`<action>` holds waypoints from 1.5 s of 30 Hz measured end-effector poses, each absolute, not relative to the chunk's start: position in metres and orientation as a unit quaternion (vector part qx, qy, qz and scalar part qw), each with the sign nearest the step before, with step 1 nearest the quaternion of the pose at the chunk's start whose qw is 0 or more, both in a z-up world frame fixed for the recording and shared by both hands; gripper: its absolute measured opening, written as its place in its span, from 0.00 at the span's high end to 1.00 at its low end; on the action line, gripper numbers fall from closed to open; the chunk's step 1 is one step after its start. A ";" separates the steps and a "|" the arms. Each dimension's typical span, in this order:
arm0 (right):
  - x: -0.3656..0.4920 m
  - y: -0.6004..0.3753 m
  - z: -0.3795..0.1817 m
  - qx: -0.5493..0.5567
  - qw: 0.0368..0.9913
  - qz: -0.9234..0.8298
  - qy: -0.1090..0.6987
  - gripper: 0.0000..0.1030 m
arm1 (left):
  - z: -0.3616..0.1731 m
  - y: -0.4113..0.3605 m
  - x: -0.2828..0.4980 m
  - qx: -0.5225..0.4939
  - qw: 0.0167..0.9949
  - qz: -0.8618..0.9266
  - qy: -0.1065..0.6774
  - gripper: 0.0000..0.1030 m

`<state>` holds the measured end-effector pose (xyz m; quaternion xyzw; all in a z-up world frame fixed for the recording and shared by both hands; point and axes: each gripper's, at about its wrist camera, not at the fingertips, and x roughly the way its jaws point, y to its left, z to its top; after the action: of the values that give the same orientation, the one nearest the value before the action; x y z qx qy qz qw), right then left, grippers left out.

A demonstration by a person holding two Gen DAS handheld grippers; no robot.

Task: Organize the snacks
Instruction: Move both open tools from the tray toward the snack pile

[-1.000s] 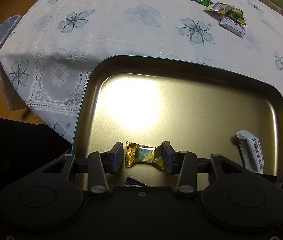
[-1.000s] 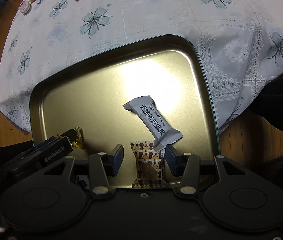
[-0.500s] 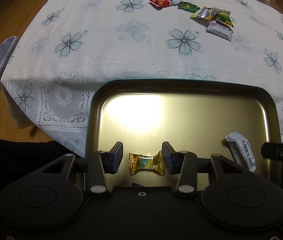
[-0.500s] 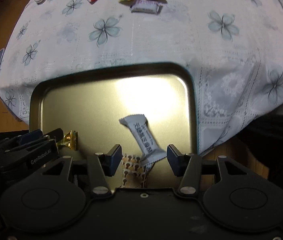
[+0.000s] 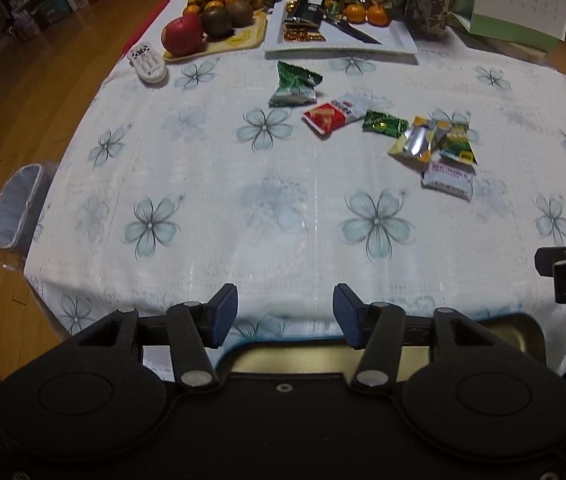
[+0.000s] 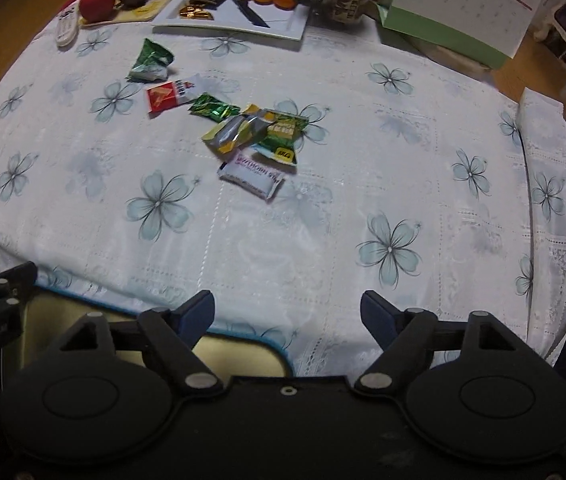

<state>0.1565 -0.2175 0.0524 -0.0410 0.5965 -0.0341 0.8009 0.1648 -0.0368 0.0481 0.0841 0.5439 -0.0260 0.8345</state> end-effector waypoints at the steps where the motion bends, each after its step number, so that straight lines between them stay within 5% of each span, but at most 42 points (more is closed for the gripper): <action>1: 0.165 -0.219 0.050 -0.042 0.801 -0.039 0.596 0.18 | 0.049 -0.037 0.174 0.083 0.837 -0.024 0.541 0.42; 25: 0.291 -0.294 -0.038 0.191 0.685 -0.121 0.693 0.27 | -0.008 -0.051 0.369 0.041 0.841 -0.014 0.539 0.43; 45: 0.290 -0.303 -0.021 0.245 0.682 -0.077 0.685 0.26 | -0.065 -0.070 0.440 0.015 0.816 -0.010 0.578 0.43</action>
<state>0.2897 -0.3032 -0.0205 0.2448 0.6849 -0.0767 0.6820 0.4400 -0.0703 -0.0647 0.0154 0.5780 -0.0102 0.8159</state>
